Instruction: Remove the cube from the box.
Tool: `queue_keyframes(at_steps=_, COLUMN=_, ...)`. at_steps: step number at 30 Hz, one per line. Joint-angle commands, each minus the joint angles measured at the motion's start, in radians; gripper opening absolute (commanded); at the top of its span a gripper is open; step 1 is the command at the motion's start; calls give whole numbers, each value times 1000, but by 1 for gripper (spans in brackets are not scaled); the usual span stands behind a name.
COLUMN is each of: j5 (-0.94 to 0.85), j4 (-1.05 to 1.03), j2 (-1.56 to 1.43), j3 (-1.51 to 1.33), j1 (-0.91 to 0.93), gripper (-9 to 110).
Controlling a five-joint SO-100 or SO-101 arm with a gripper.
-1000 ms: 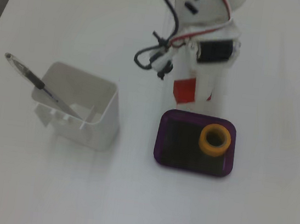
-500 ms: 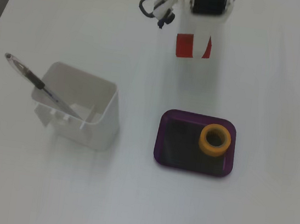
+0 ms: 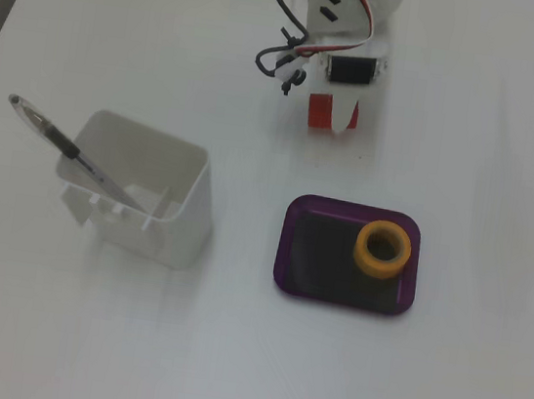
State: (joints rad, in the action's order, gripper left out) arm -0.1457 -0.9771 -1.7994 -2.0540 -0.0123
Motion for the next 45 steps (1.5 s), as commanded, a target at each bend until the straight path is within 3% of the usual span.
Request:
queue_keyframes(at_steps=1, j5=-2, j4=25, j2=-48, j3=-6, j1=-3, gripper=0)
queue_keyframes(at_steps=12, j5=0, j4=25, j2=115, j3=8, j1=6, gripper=8)
queue_keyframes(at_steps=21, j5=5, j4=-64, j2=31, j3=115, j1=3, gripper=10)
queue_keyframes(at_steps=26, j5=3, j4=-167, j2=-149, j3=169, j1=-8, gripper=18)
queue_keyframes(at_steps=37, j5=15, j4=-330, j2=-729, j3=153, j1=3, gripper=18)
queue_keyframes(at_steps=45, j5=17, j4=-342, j2=-1276, j3=-190, j1=6, gripper=19)
